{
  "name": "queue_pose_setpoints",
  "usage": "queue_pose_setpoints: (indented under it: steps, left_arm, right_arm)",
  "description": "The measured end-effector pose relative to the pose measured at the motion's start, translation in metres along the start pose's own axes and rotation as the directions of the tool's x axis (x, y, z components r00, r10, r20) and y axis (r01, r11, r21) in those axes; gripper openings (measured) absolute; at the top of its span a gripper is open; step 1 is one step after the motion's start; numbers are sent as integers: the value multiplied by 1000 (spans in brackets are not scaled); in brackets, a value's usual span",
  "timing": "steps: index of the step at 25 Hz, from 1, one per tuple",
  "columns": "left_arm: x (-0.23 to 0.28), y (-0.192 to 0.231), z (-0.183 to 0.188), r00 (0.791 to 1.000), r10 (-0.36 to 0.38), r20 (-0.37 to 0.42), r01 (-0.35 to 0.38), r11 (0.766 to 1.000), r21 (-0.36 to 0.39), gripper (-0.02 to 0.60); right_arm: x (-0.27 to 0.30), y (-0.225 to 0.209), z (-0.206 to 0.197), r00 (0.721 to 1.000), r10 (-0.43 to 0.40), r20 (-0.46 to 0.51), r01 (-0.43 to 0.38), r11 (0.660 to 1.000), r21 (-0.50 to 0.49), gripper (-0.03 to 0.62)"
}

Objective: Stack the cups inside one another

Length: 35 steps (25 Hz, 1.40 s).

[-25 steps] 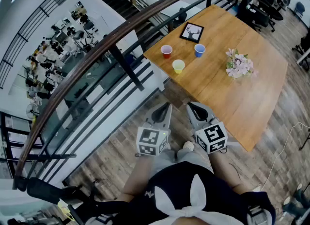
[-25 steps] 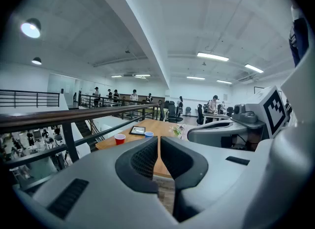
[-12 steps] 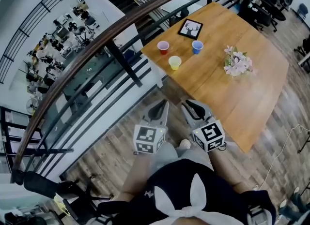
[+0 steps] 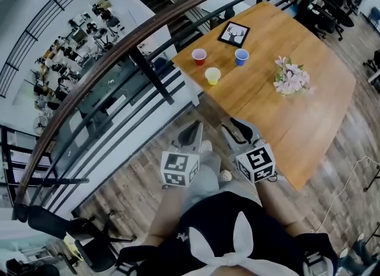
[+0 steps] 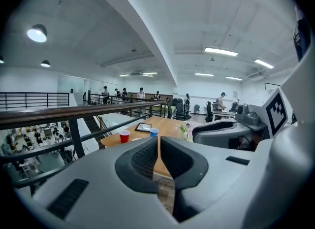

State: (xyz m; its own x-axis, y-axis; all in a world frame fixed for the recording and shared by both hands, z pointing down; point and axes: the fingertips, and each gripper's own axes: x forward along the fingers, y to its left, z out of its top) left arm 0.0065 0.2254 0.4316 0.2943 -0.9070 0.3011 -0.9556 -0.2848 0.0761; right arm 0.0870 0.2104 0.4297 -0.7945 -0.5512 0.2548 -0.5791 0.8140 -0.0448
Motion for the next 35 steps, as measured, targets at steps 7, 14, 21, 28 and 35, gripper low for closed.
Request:
queue_pose_setpoints:
  steps: [7,14,21,28,35]
  left_arm:
    - [30,29,5,1000,10,-28,-11,1000,-10,32]
    - [74,63,19,999,8,-36,-9,1000,-18,32]
    - [115,118,32,999,28,-32,-29,999,-32,32]
    - [151,154,37,999,1,-51,-3,999,-47,32]
    - [179,187,31,996,-29,-84,25,999,-48,32]
  right_arm:
    - [27,-28,6,1000,-2,-21,2,1000,1,182]
    - [74,-63,16,999,-6,-52,6,1000,1,239]
    - [130,-93,23,997,-16,-75,15,1000,-18,266]
    - [180,-116,18,990,-26,-141,24,1000,-10,298]
    - [222,-135,-5,973,-50,-226,52,999,3,311]
